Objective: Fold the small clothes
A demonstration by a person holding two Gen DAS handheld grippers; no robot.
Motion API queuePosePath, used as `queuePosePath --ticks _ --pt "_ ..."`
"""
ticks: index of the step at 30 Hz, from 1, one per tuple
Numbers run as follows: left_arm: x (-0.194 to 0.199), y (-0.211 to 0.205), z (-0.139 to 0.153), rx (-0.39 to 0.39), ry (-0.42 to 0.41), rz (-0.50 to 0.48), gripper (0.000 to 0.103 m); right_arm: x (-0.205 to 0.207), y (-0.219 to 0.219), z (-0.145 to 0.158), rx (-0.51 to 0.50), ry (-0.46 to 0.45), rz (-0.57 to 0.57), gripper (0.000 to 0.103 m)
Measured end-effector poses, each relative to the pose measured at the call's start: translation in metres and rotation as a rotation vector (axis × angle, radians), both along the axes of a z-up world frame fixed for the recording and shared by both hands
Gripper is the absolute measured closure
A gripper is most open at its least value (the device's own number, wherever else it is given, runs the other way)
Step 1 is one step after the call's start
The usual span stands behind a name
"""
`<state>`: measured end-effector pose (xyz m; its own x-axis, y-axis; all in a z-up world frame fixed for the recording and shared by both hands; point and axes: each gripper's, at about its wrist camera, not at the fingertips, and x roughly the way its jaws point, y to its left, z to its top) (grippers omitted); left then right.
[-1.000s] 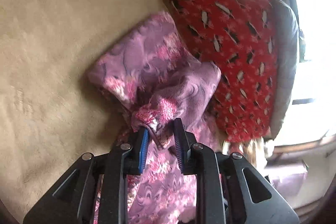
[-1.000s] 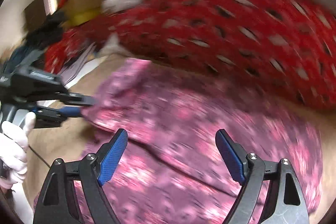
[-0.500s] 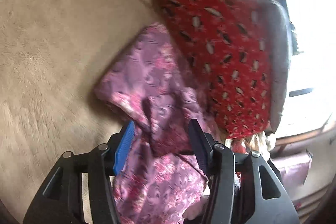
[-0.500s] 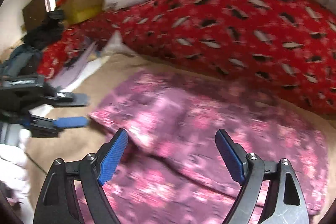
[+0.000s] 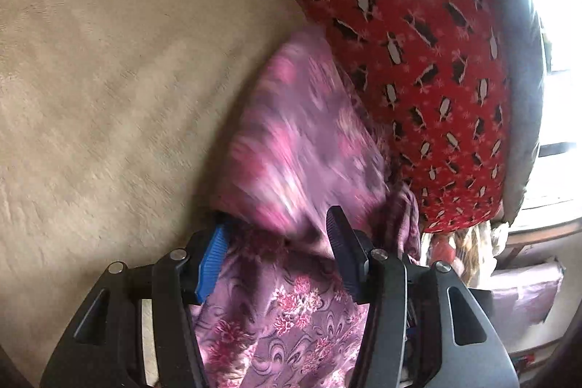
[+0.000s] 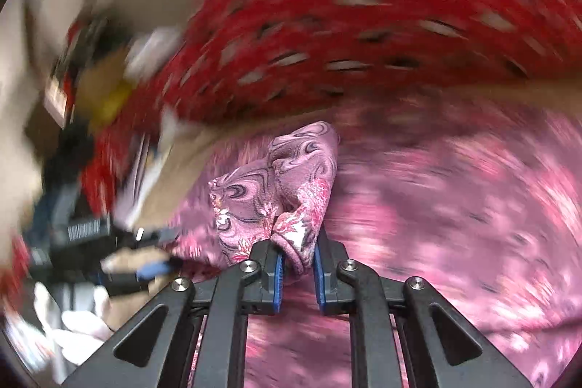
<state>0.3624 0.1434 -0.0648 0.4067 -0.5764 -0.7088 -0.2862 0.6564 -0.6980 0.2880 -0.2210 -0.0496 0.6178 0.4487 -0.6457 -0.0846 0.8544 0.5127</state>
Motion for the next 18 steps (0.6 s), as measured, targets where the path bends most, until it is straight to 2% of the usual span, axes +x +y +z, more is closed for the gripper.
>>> queuePosePath --ticks 2,4,5,7,8,9,11,13,15,17,18 --pt "-0.004 -0.007 0.000 0.022 0.005 -0.010 0.052 -0.006 -0.041 -0.014 0.063 0.059 -0.096 0.089" --pt "-0.012 -0.012 0.005 0.040 -0.009 -0.009 0.052 -0.014 -0.078 -0.028 0.118 0.124 -0.175 0.084" --pt "-0.020 -0.016 0.013 0.056 -0.041 -0.012 0.052 -0.020 -0.094 -0.029 0.125 0.145 -0.223 0.080" --pt "-0.030 -0.026 0.022 0.086 -0.092 -0.020 0.048 -0.039 -0.118 -0.019 0.118 0.101 -0.296 0.079" --pt "-0.029 -0.031 0.024 0.100 -0.103 -0.026 0.047 -0.043 -0.120 -0.014 0.108 0.076 -0.308 0.073" --pt "-0.030 -0.038 0.026 0.124 -0.111 -0.034 0.047 -0.049 -0.122 -0.005 0.098 0.032 -0.313 0.061" --pt "-0.026 -0.045 0.023 0.152 -0.101 -0.047 0.047 -0.049 -0.111 0.009 0.073 -0.016 -0.270 0.052" --pt "-0.018 -0.049 0.011 0.130 -0.055 -0.040 0.047 -0.041 -0.077 0.017 -0.017 -0.045 -0.149 0.039" --pt "-0.010 -0.048 -0.006 0.090 0.007 -0.031 0.047 -0.036 -0.039 0.018 -0.148 -0.065 -0.048 0.017" --pt "-0.007 -0.047 -0.018 0.091 0.046 -0.022 0.047 -0.024 0.004 0.008 -0.330 -0.071 0.041 0.016" --pt "-0.005 -0.046 -0.022 0.094 0.060 -0.017 0.047 -0.016 0.015 0.002 -0.409 -0.055 0.052 0.020"
